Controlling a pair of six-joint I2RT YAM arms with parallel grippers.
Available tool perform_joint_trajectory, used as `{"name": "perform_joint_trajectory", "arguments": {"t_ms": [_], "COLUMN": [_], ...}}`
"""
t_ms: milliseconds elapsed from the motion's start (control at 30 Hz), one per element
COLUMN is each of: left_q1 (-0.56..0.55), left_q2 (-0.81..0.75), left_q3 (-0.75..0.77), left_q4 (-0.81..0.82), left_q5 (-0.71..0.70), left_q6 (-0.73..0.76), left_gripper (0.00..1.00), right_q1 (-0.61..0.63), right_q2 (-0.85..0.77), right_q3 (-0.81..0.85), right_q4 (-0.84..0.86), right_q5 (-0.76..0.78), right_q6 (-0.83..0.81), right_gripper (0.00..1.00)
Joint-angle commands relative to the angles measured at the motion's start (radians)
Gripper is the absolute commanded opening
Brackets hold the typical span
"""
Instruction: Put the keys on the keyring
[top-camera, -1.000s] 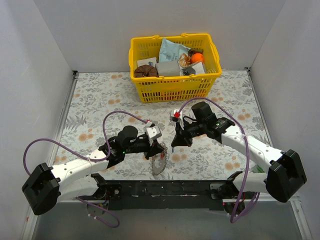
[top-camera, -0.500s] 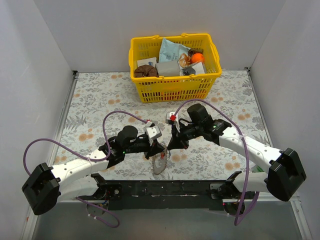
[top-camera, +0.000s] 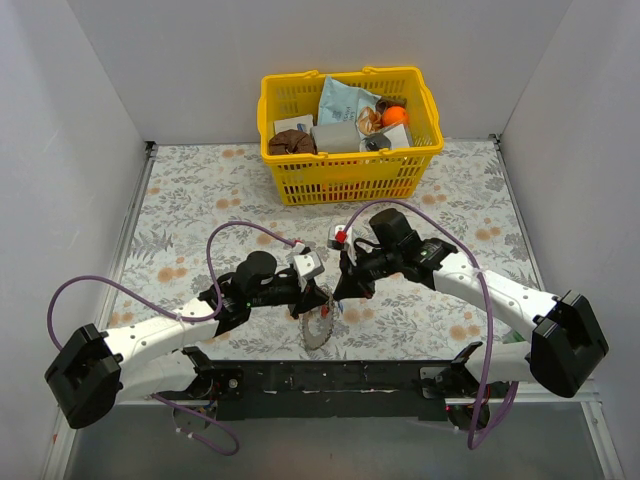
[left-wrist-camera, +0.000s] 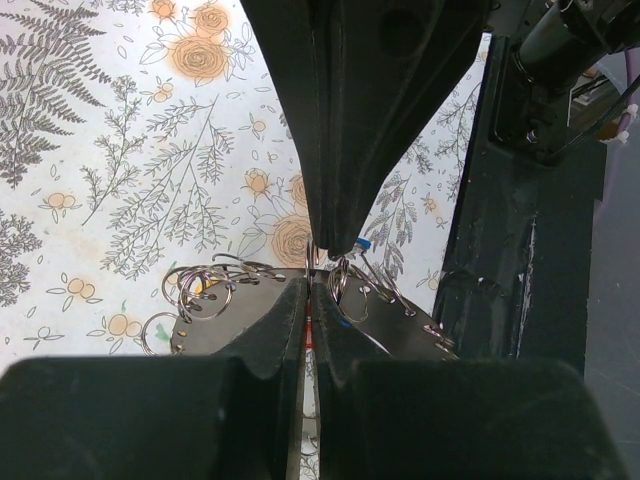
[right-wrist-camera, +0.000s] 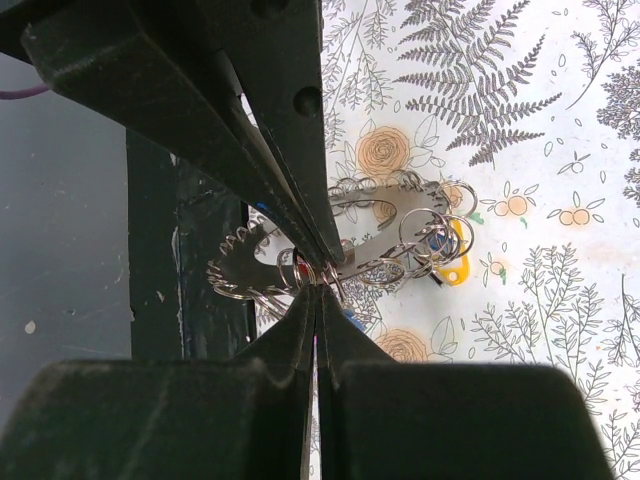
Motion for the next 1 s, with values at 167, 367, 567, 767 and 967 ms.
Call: {"name": "perform_joint_trajectory", "arguments": {"t_ms": [167,367,567,767,967], "left_q1": [-0.004,-0.004,-0.004,-0.004,-0.006], "left_q2": [0.002,0.000,-0.007,-0.018,-0.024], "left_q3": [0.009,0.011,0.012,0.011,0.011], "left_q4": [0.021,0.019,0.015,0.012,0.012], "left_q5": [0.006,0.007,0.009,0.010,0.018], "left_q6": [0.003,0.003,0.002,0.002,-0.001], "left_gripper": [0.00,0.00,0.00,0.00,0.00], "right_q1": [0.021,0.033,0.043,0.043,0.044], "right_q2": [-0.004,0.003,0.011,0.000,-0.009], "right_q3": [0.053,0.053,0.045,0.022,0.004], "right_q4": [0.056,0.053,0.052,0.062,0.078], "right_q5": [0.017,0.051,0.096,0.134,0.160], "right_q6": [0.020,0.019,0.022,0.023,0.039], "right_gripper": [0.01,0.01,0.01,0.01,0.01]}}
